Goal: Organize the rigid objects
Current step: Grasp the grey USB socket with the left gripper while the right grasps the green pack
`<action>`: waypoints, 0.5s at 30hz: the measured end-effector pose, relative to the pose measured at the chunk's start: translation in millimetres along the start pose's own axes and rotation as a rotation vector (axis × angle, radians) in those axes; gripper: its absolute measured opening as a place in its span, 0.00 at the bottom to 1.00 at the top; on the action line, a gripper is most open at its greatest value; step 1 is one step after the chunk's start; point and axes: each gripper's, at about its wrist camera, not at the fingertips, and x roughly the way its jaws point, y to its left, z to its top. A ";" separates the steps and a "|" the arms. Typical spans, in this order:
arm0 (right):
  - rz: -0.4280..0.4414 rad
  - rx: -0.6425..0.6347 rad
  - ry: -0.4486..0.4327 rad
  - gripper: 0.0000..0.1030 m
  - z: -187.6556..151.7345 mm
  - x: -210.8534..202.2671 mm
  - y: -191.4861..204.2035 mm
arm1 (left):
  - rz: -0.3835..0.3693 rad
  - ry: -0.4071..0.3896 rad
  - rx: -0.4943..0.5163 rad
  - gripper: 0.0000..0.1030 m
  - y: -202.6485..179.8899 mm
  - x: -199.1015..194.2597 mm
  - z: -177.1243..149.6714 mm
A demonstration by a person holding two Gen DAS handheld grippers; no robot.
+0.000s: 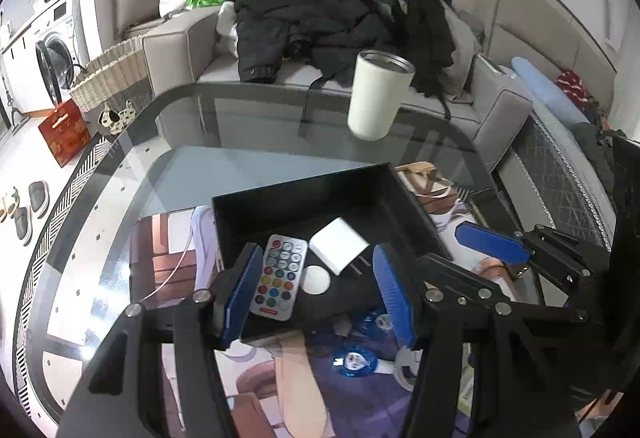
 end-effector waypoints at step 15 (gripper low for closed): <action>0.014 -0.028 0.064 0.44 -58.3 -54.1 -24.6 | -0.077 0.085 0.145 0.56 -64.2 -2.0 -34.3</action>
